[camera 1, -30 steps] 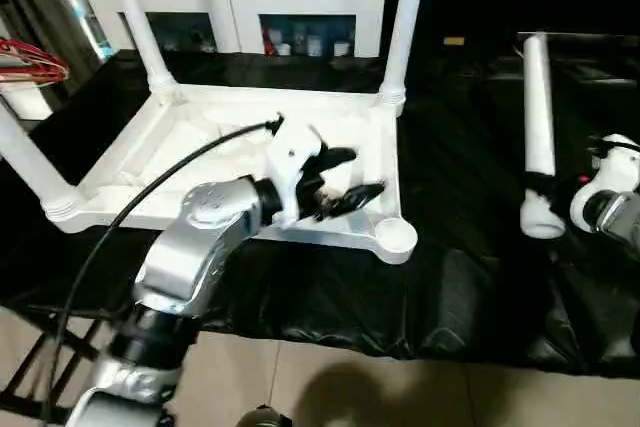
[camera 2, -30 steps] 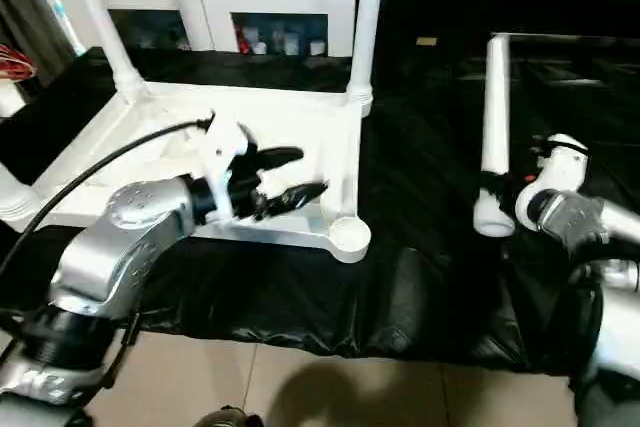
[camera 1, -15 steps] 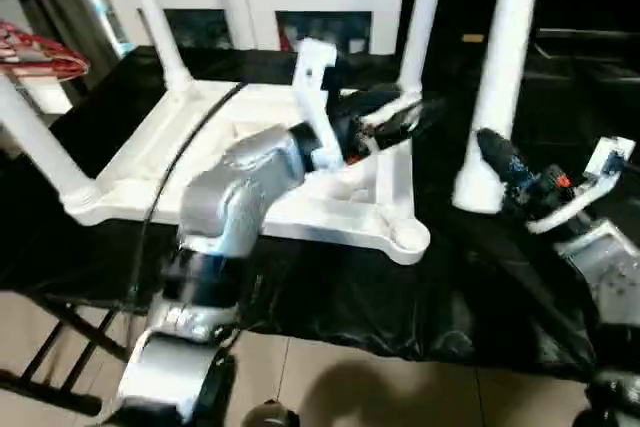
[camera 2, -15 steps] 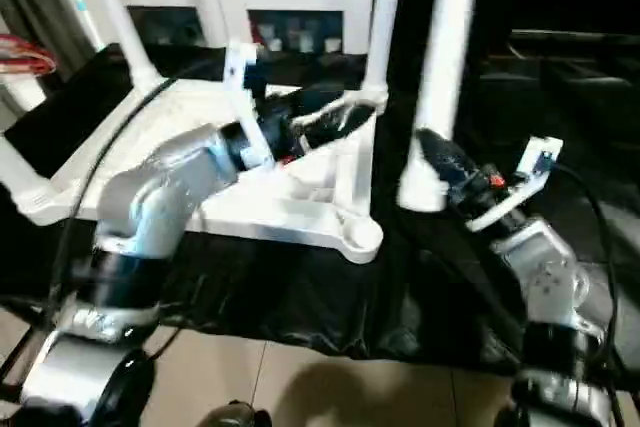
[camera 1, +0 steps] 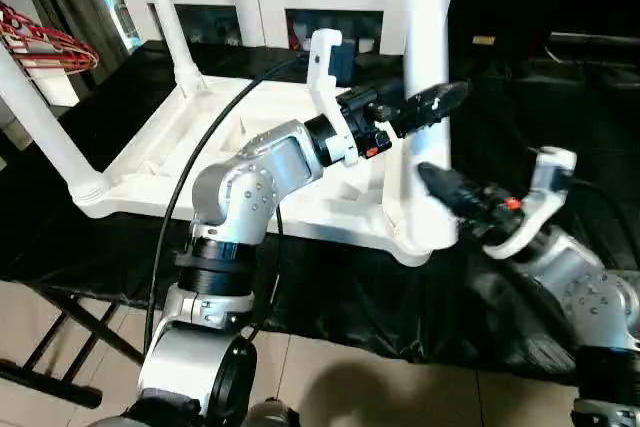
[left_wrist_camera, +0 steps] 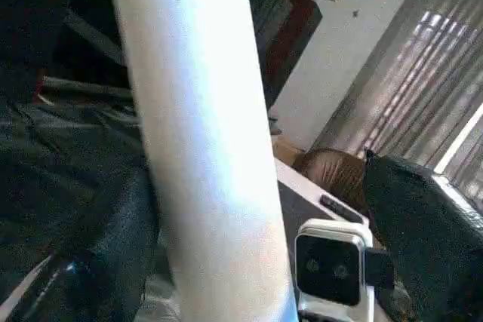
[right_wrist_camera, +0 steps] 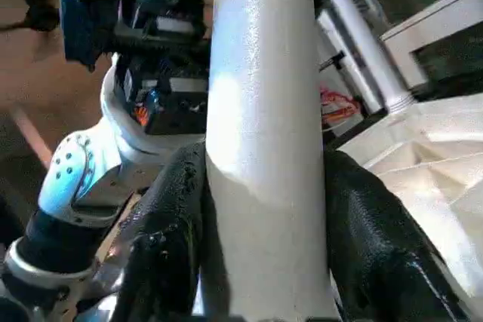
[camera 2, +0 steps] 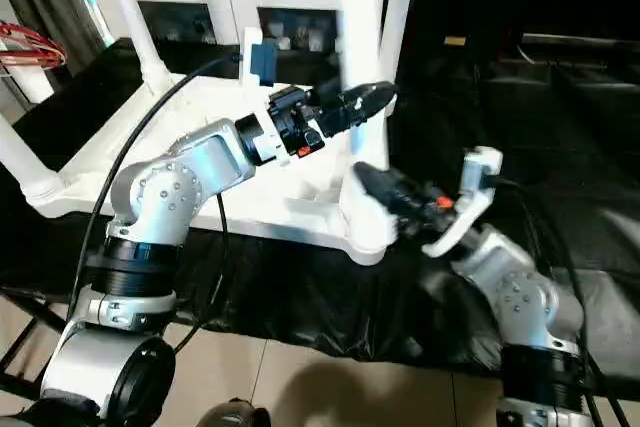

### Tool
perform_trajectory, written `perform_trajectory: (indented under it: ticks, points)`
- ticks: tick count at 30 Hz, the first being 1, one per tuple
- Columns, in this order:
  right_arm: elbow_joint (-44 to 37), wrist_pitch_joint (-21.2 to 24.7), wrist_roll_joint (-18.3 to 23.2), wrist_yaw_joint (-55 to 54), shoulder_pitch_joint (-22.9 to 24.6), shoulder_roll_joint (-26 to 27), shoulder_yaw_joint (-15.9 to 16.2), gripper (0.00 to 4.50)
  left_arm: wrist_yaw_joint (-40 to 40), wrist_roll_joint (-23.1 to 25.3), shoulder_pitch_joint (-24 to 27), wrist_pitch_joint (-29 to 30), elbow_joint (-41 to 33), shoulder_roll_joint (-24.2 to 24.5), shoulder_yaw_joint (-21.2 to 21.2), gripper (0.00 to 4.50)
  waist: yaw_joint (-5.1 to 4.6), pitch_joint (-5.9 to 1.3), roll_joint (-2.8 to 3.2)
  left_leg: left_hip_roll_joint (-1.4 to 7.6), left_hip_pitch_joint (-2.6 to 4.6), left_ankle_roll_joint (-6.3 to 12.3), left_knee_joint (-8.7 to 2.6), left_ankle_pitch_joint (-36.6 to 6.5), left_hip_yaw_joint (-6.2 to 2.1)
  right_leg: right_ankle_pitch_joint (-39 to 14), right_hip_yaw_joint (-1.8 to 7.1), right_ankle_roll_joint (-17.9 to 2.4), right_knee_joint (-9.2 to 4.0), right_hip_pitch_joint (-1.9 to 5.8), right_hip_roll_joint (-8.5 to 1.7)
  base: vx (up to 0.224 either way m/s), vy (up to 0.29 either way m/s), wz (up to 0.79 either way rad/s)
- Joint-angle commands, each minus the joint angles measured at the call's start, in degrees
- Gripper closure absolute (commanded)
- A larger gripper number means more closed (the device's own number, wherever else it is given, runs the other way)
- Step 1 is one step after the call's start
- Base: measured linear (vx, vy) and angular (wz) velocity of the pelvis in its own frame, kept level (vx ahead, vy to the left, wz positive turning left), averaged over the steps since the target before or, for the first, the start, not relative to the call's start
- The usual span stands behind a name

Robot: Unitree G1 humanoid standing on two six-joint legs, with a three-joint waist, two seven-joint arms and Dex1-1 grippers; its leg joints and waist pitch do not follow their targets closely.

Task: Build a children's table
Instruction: Pick table leg

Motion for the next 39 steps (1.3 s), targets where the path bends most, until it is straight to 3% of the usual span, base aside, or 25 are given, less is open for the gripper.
perform_trajectory:
  ticks: [1,4,9,13,14,23,24,31,38,39]
  points:
    - [-2.05,0.13,-0.71,-0.23,-0.69,-0.02,1.18,2.62,1.53,0.27,-0.83,0.96,-0.9,0.23,0.09,0.05,0.14,-4.13,-1.93,2.12,0.79,2.39,-3.91,-10.89,-0.93,-20.08,1.9,-7.39,-5.01,2.82,-3.36,0.0,0.0,0.0]
    - [-2.57,0.34,-0.76,0.21,-0.68,-0.34,2.25,2.62,2.88,-0.18,-1.07,1.12,-0.42,-0.07,0.96,0.05,0.14,-4.12,-2.09,2.13,0.8,1.99,-3.97,-11.16,-0.95,-19.99,1.92,-7.08,-5.04,2.85,-3.4,0.0,0.0,0.0]
    - [-1.89,0.2,-0.98,0.31,-1.18,-0.48,3.1,2.62,5.3,-2.49,-2.27,1.13,0.6,-0.43,4.61,0.6,0.25,-4.13,-2.23,2.03,0.79,1.78,-3.88,-10.85,-0.9,-18.32,1.94,-7.54,-4.9,2.9,-3.41,0.0,0.0,0.0]
    - [-1.75,0.17,-1.08,0.44,-1.31,-0.93,3.64,2.62,5.32,-3.21,-2.42,1.69,0.62,-0.08,5.04,0.73,0.24,-4.08,-2.22,2.12,0.83,1.92,-3.95,-10.86,-0.94,-17.91,1.94,-7.86,-4.84,2.92,-3.39,0.0,0.0,0.0]
    - [-1.56,0.12,-1.12,0.53,-1.48,-1.09,3.79,2.62,5.2,-3.49,-2.41,1.88,0.53,-0.02,5.11,1.02,0.23,-4.06,-2.26,2.09,0.77,1.98,-3.91,-10.71,-0.94,-17.7,1.96,-7.8,-4.82,2.96,-3.38,0.0,0.0,0.0]
    - [-1.62,-0.08,-1.53,0.15,-1.93,-1.28,4.21,2.62,8.14,-2.58,-2.25,2.31,1.11,-0.67,5.04,1.61,0.24,-4.05,-2.24,2.09,0.75,1.87,-3.87,-10.63,-0.95,-17.39,1.98,-7.75,-4.82,3.05,-3.41,0.0,0.0,0.0]
    - [-1.55,-0.1,-1.57,-0.03,-2.15,-1.32,4.25,2.62,9.14,-2.22,-2.26,1.77,1.5,-0.8,5.2,1.86,0.26,-4.12,-2.21,2.1,0.75,1.86,-3.84,-10.37,-0.96,-17.07,1.96,-7.82,-4.75,3.06,-3.39,0.0,0.0,0.0]
    - [-1.09,-0.24,-1.57,-0.2,-2.68,-1.63,4.62,2.62,9.88,-2.62,-2.26,1.39,2.07,-0.8,5.83,2.43,0.21,-4.16,-2.31,2.05,0.79,2.13,-3.72,-9.6,-0.88,-16.05,1.95,-8.21,-4.66,3.06,-3.35,0.0,0.0,0.0]
    - [-0.97,-0.79,-3.7,-0.85,-3.31,-2.66,5.96,2.62,8.53,-3.21,-2.24,1.24,1.7,-0.23,5.33,2.64,0.12,-4.13,-2.48,2.02,0.78,2.1,-3.72,-9.51,-0.85,-16.63,1.93,-8.1,-4.63,3.12,-3.34,0.0,0.0,0.0]
    - [-0.7,-0.64,-4.07,-0.93,-3.52,-2.99,6.25,2.06,7.94,-3.05,-2.28,1.09,1.73,0.07,4.94,2.65,0.12,-4.13,-2.45,2.05,0.8,2.1,-3.72,-9.54,-0.85,-16.65,1.95,-8.07,-4.63,3.11,-3.35,0.0,0.0,0.0]
